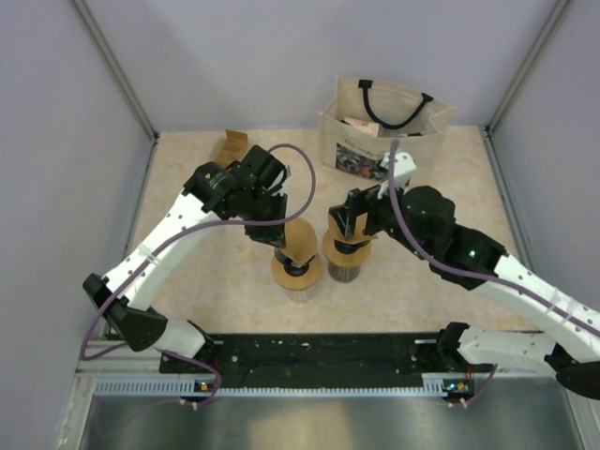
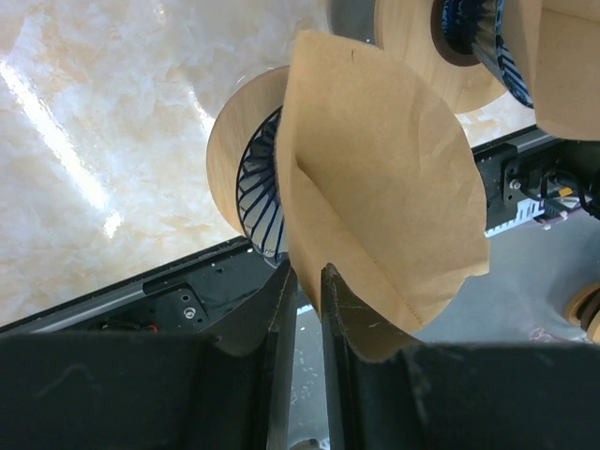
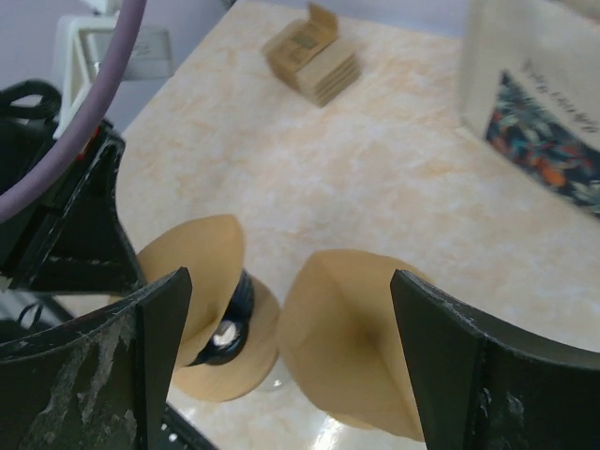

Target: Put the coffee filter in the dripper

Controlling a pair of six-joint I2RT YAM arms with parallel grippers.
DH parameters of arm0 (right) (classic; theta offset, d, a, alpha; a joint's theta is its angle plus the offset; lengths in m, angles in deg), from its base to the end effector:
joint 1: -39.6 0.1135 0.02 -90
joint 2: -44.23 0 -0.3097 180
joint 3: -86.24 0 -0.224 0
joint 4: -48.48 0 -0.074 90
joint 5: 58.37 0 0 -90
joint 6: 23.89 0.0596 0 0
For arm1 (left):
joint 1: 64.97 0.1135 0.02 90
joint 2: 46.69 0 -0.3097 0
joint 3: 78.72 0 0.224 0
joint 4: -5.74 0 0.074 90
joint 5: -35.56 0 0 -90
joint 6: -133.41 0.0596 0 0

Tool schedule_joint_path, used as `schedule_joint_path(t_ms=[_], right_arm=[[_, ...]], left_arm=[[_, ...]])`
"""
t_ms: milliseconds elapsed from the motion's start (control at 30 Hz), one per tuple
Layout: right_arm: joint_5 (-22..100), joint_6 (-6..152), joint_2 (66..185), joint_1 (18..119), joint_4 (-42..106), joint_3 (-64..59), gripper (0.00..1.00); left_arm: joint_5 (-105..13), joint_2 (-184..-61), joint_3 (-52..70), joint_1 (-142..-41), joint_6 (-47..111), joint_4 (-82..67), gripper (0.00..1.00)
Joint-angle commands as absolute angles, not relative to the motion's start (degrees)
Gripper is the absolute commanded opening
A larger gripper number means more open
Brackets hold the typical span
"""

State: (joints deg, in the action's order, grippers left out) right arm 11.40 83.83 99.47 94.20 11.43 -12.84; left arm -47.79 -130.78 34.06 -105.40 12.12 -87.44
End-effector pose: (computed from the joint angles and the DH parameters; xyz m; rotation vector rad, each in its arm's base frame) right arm 0.1168 0.1288 0.4394 -0.3159 1.7684 0.6029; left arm 0.1797 -0.1622 0.4089 0.2602 2.7926 -0.5039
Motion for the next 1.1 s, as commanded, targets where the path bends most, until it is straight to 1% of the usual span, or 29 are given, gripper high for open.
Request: schedule_joint_path(t_ms=[0,200,267,367,433,600,733,800,867,967,1033,1067], right_arm=[[27.57,84.66,104.60,94.62,9.74,-8.71,0.86],[31.45,86.59,109.44,94.70,10.44,-8.00,0.78],[32.93,87.12,110.41,94.70,11.05,-7.39,0.72],[32.95,87.65,111.73,95.05,12.02,-6.68,0.68],[32.60,87.82,112.34,95.32,12.20,-6.24,0.63],[33.04,88.17,115.06,96.55,11.06,-5.01,0.62],[31.89,88.53,116.83,96.90,9.57,-4.40,0.53],[29.01,88.26,117.27,96.81,8.25,-3.96,0.53],[28.99,88.35,117.62,96.90,7.81,-4.04,0.51],[31.45,88.70,118.41,96.90,8.51,-4.04,0.43],[34.52,88.88,119.11,96.99,8.95,-3.96,0.40],[34.97,89.14,119.38,96.99,9.30,-3.96,0.36]], left_arm=[[-48.56,-127.46,32.18,-105.22,13.09,-94.00,0.21],[-47.33,-127.28,30.24,-105.14,13.61,-91.89,0.21],[-47.06,-127.46,30.06,-105.22,13.79,-91.36,0.21],[-47.06,-127.63,30.06,-105.14,13.88,-91.53,0.20],[-47.06,-127.46,29.97,-105.14,13.79,-91.53,0.20],[-47.24,-127.19,29.80,-105.14,13.35,-91.45,0.20],[-47.15,-127.11,29.27,-105.14,13.35,-91.01,0.19],[-47.23,-127.11,29.27,-105.14,13.44,-90.83,0.19],[-47.41,-127.11,29.36,-105.14,13.35,-90.92,0.19],[-47.67,-127.11,29.36,-105.14,13.26,-90.92,0.18],[-47.94,-127.02,29.18,-105.14,13.18,-90.83,0.17],[-47.85,-126.93,29.10,-105.14,13.18,-90.66,0.18]])
